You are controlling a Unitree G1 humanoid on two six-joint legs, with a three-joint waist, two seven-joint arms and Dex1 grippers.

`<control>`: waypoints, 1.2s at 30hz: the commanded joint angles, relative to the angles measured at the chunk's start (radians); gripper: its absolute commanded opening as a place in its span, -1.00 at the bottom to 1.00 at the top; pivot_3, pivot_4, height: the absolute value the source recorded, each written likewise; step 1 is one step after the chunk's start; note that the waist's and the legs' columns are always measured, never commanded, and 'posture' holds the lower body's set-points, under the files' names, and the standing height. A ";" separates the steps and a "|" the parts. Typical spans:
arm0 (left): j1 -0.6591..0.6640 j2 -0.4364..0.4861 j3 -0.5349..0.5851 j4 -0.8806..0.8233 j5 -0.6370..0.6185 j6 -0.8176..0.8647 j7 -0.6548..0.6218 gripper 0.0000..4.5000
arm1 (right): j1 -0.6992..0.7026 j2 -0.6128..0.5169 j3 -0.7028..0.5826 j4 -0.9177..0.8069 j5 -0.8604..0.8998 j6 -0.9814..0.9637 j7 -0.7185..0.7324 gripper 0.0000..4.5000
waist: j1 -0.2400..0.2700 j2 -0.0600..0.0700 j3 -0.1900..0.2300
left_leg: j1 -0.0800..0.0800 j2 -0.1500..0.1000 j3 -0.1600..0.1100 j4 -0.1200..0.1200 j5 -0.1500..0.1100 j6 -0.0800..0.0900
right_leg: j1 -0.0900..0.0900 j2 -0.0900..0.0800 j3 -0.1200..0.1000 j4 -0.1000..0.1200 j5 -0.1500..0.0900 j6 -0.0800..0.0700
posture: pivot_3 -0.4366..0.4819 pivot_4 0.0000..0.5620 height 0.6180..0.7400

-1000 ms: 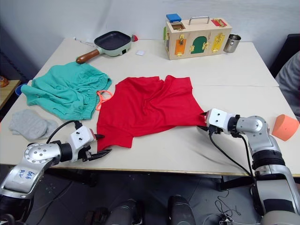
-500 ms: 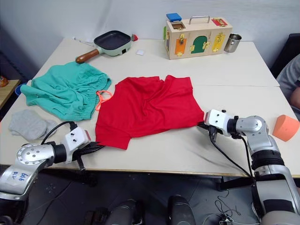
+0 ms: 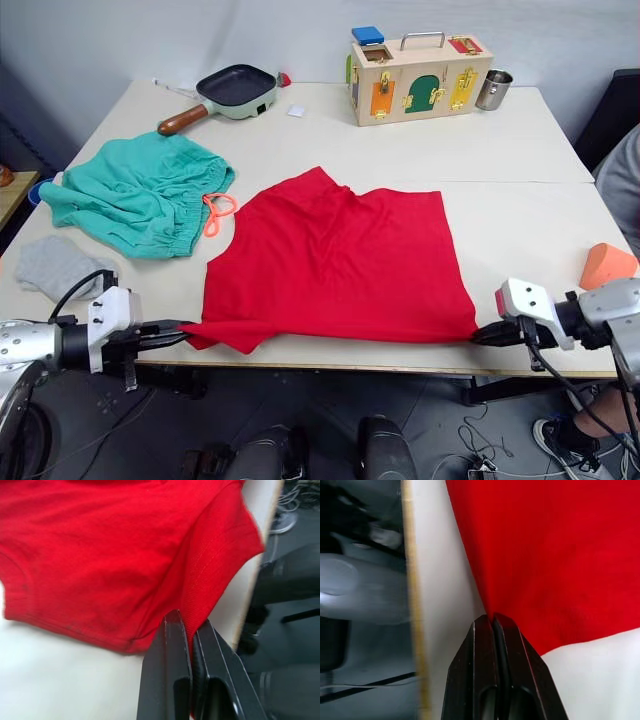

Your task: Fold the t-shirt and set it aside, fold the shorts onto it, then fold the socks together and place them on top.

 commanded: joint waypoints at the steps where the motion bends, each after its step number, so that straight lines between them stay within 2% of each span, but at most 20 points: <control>1: 0.055 0.032 0.045 -0.032 -0.017 -0.027 -0.056 -0.99 | 0.084 -0.072 -0.039 -0.066 0.022 0.057 0.059 -1.00 | 0.002 0.000 0.000 | 0.000 0.000 0.000 0.000 0.000 0.000 | 0.000 0.000 0.000 -0.001 0.000 0.000 | -0.05 -0.47 1.00; 6: 0.116 0.067 0.089 -0.080 -0.075 0.038 -0.105 -0.99 | 0.190 -0.131 -0.071 -0.150 0.080 0.148 0.061 -1.00 | 0.003 0.000 0.000 | -0.001 0.000 0.000 0.000 -0.004 -0.004 | 0.000 0.000 0.000 -0.003 0.000 0.000 | -0.05 -0.47 1.00; 11: 0.135 0.109 0.132 -0.121 -0.156 0.150 -0.137 -0.99 | 0.200 -0.125 -0.091 -0.178 0.113 0.170 0.035 -1.00 | 0.001 0.000 0.000 | -0.001 0.000 -0.001 -0.001 -0.004 -0.004 | 0.000 0.000 0.000 -0.004 0.000 -0.001 | -0.05 -0.47 1.00; 17: -0.013 0.175 0.148 -0.081 -0.283 0.334 -0.123 -0.99 | 0.117 -0.155 -0.088 -0.140 0.136 0.241 0.071 -1.00 | 0.002 0.001 0.000 | -0.001 0.000 -0.001 0.000 -0.002 0.000 | 0.000 0.000 0.000 -0.004 0.000 -0.001 | -0.05 -0.47 1.00; 23: -0.170 0.233 0.020 0.012 -0.274 0.429 -0.136 -0.99 | -0.032 -0.124 -0.018 -0.082 0.136 0.326 0.076 -1.00 | 0.000 0.001 0.001 | -0.003 0.000 0.000 -0.001 -0.001 0.000 | -0.002 0.000 -0.001 -0.004 0.000 -0.001 | -0.05 -0.47 1.00; 28: -0.262 0.238 -0.070 0.084 -0.226 0.396 -0.169 -0.99 | -0.136 -0.088 0.045 -0.020 0.105 0.349 0.072 -1.00 | -0.001 0.001 0.001 | -0.005 0.000 0.001 0.000 -0.001 0.000 | -0.005 0.000 0.000 -0.002 0.000 -0.001 | -0.05 -0.47 1.00; 36: -0.295 0.205 -0.031 0.123 -0.205 0.319 -0.153 -0.99 | -0.150 -0.055 0.045 0.003 0.101 0.323 0.050 -1.00 | 0.000 0.001 0.001 | -0.009 -0.001 0.003 0.003 0.000 0.001 | -0.011 0.000 0.001 0.004 0.000 -0.001 | -0.05 -0.47 1.00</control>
